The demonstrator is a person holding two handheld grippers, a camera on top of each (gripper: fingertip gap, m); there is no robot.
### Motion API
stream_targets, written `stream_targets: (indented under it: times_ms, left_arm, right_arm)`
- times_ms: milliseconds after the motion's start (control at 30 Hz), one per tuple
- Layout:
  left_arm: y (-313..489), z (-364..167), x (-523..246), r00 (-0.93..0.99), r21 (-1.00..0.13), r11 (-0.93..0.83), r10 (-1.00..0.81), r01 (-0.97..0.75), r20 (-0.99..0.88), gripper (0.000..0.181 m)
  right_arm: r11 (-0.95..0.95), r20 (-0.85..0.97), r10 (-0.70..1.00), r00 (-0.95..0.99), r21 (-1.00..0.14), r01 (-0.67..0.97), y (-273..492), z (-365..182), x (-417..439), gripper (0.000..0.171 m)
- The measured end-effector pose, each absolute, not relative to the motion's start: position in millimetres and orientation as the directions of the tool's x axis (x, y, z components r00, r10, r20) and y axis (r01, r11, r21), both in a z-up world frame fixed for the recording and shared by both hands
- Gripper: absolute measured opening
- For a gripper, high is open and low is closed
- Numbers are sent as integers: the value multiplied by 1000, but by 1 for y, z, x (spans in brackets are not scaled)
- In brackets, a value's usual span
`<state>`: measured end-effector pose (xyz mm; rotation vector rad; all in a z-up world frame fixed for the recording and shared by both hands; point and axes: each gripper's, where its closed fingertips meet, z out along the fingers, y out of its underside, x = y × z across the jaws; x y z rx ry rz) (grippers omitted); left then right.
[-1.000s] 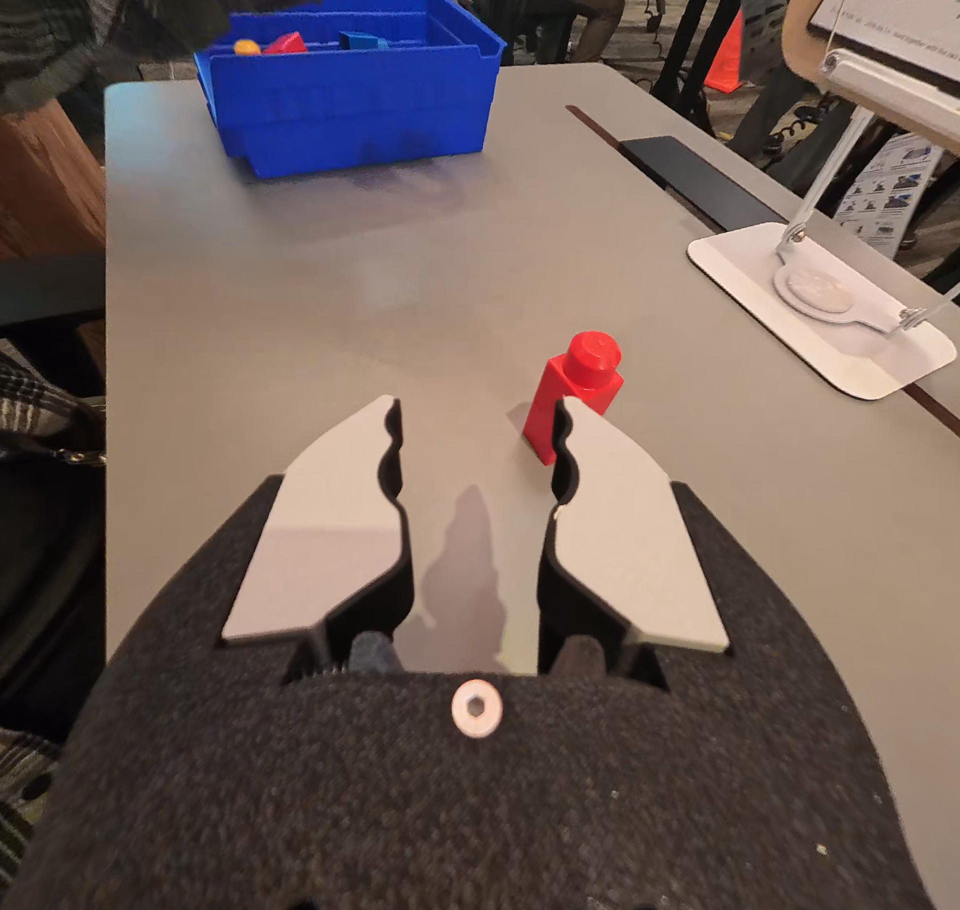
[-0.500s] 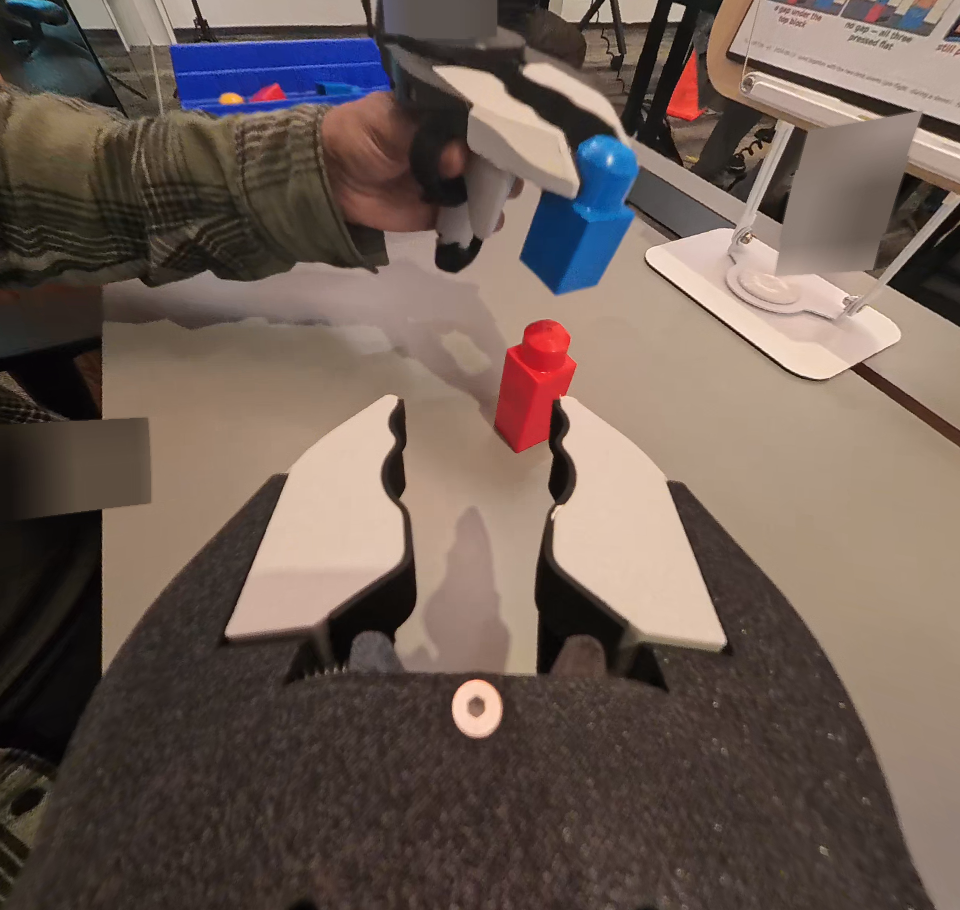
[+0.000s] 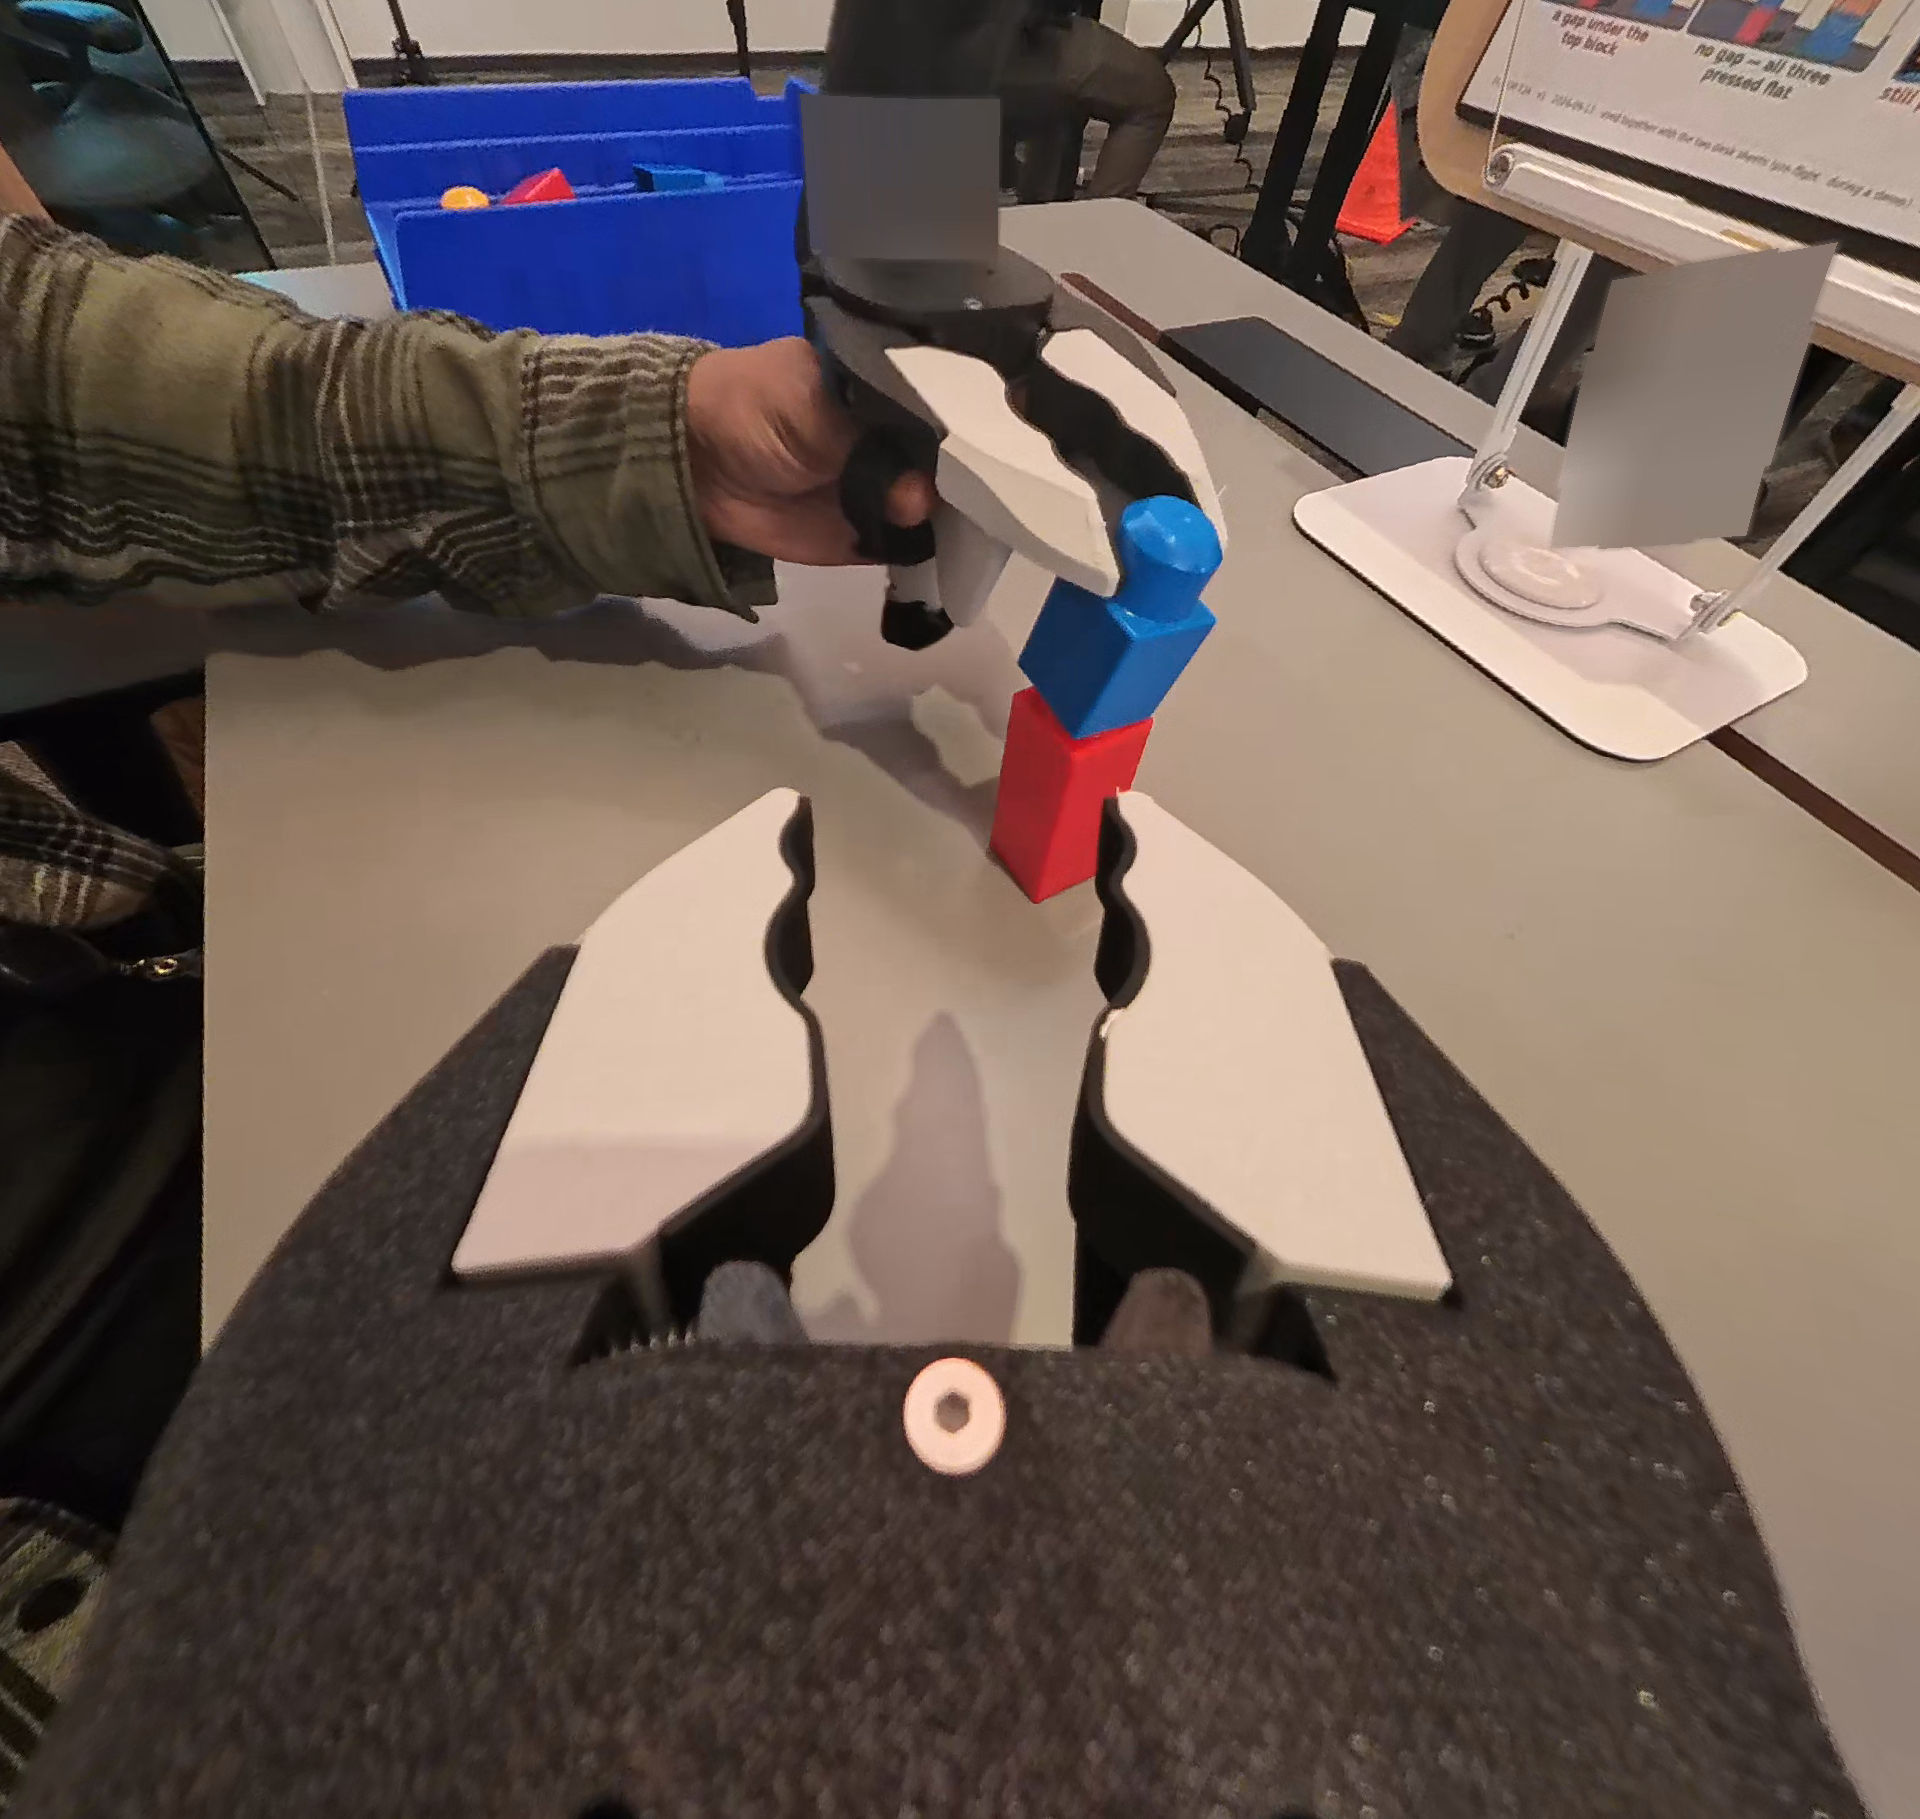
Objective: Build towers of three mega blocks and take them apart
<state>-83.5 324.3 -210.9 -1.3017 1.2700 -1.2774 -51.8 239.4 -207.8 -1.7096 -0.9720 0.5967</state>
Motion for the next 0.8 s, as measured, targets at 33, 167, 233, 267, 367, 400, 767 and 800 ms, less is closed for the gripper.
stream_targets:
  times_ms: [33,167,233,267,367,400,767,800]
  left_arm:
    - [324,-211,-84,-58,-995,-64,-996,-79,69,27]
    - [324,-211,-86,-62,-994,-73,-995,-77,77,27]
    - [324,-211,-89,-64,-996,-73,-995,-59,77,27]
    - [324,-211,-90,-62,-996,-72,-995,-51,75,27]
    - [323,-210,-92,-60,-998,-47,-997,-41,50,27]
    - [323,-209,-93,-61,-998,-39,-997,-45,41,27]
    - [324,-199,-84,-70,-999,-29,-997,-39,32,30]
    - [324,-198,-85,-70,-999,-30,-997,-36,33,30]
  right_arm:
    - [-139,64,834,548,-937,321,240,-208,-52,52]
    - [-143,63,837,543,-934,327,239,-211,-53,52]
    - [-141,66,836,544,-933,331,239,-211,-53,52]
    - [-141,66,836,545,-933,330,239,-211,-52,52]
    - [-142,60,833,549,-937,319,239,-209,-51,54]
    - [-142,59,833,550,-938,317,239,-209,-52,55]
    - [-144,63,828,557,-937,320,241,-210,-53,64]
    - [-144,63,829,556,-936,321,241,-210,-53,64]
